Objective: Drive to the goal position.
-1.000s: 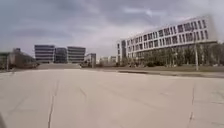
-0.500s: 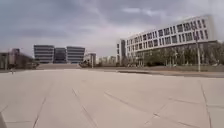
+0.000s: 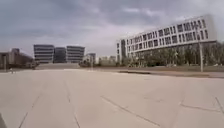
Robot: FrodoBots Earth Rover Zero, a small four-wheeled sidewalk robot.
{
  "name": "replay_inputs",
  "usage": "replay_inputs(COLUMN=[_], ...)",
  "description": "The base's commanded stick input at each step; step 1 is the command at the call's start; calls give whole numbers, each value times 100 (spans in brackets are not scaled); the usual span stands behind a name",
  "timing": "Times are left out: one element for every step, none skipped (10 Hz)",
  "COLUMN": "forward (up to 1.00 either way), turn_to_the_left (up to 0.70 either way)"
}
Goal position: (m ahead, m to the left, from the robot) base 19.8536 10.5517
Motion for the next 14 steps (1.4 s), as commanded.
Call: replay_inputs(forward=[70,70,70,70,70,70,70,70,70,70,70,70,70,70], turn_to_the_left=[0,0,0,0,0,0,19,35,35,18,0,0,0,0])
